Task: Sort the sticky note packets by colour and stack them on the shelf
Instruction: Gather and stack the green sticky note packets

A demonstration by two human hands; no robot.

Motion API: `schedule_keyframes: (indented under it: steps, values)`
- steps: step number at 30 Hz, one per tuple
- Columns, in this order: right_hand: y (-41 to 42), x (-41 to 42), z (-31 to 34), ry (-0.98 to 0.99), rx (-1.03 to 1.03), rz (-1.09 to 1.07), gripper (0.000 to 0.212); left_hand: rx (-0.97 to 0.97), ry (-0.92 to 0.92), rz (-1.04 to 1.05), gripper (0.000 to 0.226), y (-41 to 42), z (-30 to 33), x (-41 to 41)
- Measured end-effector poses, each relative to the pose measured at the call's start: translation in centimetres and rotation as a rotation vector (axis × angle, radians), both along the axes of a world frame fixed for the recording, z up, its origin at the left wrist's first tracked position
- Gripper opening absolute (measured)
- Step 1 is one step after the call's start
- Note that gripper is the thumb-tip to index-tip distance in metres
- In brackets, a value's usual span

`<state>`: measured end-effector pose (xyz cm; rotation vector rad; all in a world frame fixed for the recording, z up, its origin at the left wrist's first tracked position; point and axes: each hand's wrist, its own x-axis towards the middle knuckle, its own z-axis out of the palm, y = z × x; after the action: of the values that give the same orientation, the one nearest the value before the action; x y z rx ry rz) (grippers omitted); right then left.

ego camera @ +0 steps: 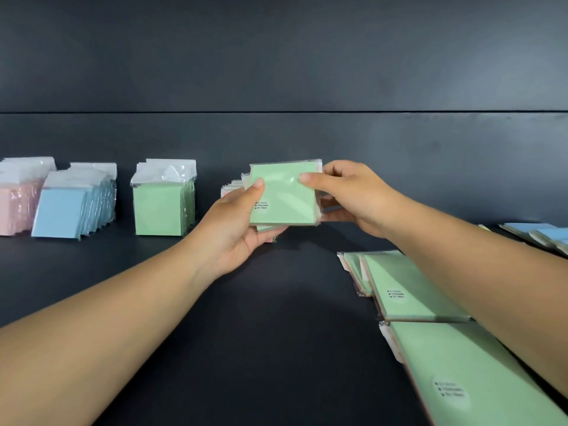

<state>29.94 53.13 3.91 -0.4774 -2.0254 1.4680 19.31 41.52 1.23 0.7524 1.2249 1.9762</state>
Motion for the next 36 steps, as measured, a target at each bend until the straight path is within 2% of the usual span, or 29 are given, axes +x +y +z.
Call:
schedule_keyframes:
  steps: [3, 6, 12, 16, 19, 21, 25, 31, 34, 36]
  values:
    - [0.4, 0.3, -0.3, 0.005, 0.008, -0.058, 0.029, -0.012, 0.046, -0.011, 0.021, 0.0, -0.1, 0.4]
    - [0.4, 0.9, -0.6, -0.048, 0.003, -0.040, 0.029, -0.039, 0.086, -0.042, 0.017, 0.0, -0.3, 0.7]
    - [0.7, 2.2, -1.0, -0.301, 0.278, -0.101, 0.033, -0.119, 0.171, -0.094, 0.015, -0.2, -0.8, 1.0]
    - [1.7, 3.7, -0.8, -0.402, 0.144, -0.133, 0.040, -0.190, 0.218, -0.048, 0.012, -0.2, -1.0, 1.1]
    - [2.8, 5.0, -1.4, -0.673, 0.286, -0.169, 0.036, -0.246, 0.232, -0.024, 0.012, -0.2, -1.2, 1.0]
    - [3.2, 5.6, -1.9, -0.846, 0.388, -0.203, 0.042, -0.272, 0.231, -0.015, 0.012, -0.2, -1.2, 1.0]
    - [2.6, 6.1, -2.0, -0.996, 0.434, -0.246, 0.049, -0.294, 0.227, -0.020, 0.012, -0.2, -1.3, 1.2]
    - [0.9, 4.6, -0.9, -1.230, 0.471, -0.192, 0.060, -0.306, 0.207, 0.055, 0.012, -0.1, -1.2, 0.9]
    - [0.4, 3.5, -0.6, -1.289, 0.568, -0.182, 0.050, -0.298, 0.197, 0.097, 0.016, -0.2, -1.0, 0.2]
    - [0.7, 2.9, -0.7, -1.230, 0.491, -0.169, 0.042, -0.294, 0.185, 0.114, 0.017, -0.1, -0.9, -0.1]
